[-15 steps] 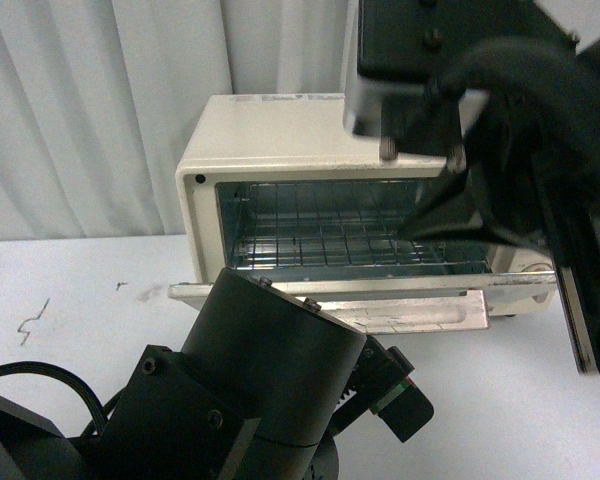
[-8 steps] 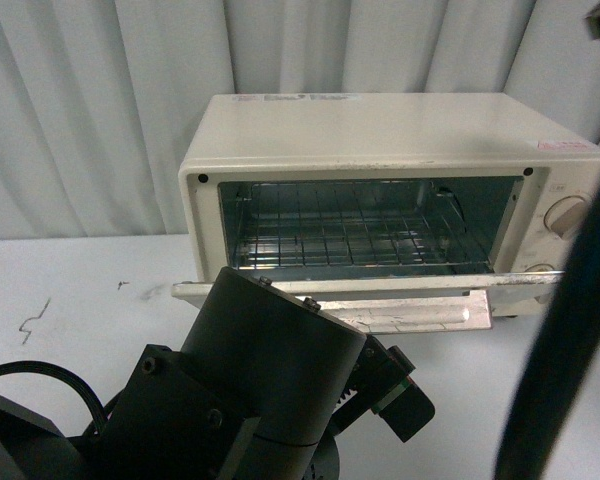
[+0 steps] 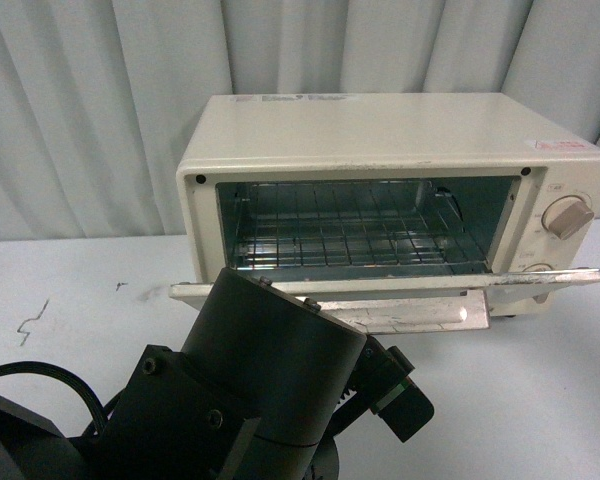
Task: Open oven
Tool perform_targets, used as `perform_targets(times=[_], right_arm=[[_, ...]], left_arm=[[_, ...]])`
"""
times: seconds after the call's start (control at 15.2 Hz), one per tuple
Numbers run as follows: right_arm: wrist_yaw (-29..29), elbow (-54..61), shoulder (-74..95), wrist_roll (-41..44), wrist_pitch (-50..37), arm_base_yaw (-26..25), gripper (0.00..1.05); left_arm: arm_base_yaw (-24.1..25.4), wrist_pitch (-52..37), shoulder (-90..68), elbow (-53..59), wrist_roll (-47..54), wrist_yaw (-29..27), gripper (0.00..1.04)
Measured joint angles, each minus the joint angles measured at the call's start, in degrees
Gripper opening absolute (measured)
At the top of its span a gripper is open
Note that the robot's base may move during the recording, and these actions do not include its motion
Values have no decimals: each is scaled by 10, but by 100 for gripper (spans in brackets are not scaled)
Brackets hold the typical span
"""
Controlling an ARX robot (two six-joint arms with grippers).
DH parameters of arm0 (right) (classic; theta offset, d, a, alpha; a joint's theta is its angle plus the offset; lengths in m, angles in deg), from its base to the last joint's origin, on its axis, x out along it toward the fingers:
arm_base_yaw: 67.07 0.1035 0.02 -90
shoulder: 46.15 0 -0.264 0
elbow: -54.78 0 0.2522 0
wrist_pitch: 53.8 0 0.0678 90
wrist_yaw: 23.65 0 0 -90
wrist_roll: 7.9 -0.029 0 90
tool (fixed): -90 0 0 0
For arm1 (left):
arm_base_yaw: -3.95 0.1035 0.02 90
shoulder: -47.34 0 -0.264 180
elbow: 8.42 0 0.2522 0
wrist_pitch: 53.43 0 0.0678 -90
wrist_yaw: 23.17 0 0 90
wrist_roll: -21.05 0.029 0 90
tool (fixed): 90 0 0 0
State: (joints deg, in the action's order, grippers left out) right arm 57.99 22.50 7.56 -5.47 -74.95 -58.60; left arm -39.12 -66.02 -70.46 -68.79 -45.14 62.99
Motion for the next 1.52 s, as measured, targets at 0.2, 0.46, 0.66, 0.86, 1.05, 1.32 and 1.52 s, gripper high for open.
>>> perform_targets(times=[0.2, 0.46, 0.66, 0.86, 1.05, 1.32, 1.52], right_arm=[[19, 58, -56, -12, -3, -23, 2], [75, 112, -134, -14, 22, -87, 2], [84, 135, -184, -15, 49, -85, 2], [83, 154, -238, -16, 85, -85, 2], [83, 175, -280, -16, 85, -85, 2], [84, 179, -341, -16, 147, -85, 2], [83, 179, -380, -16, 191, -85, 2]], left_arm=[[0, 0, 0, 0, 0, -1, 98], [0, 0, 0, 0, 0, 0, 98], [0, 0, 0, 0, 0, 0, 98], [0, 0, 0, 0, 0, 0, 98], [0, 0, 0, 0, 0, 0, 98], [0, 0, 0, 0, 0, 0, 98], [0, 0, 0, 0, 0, 0, 98]])
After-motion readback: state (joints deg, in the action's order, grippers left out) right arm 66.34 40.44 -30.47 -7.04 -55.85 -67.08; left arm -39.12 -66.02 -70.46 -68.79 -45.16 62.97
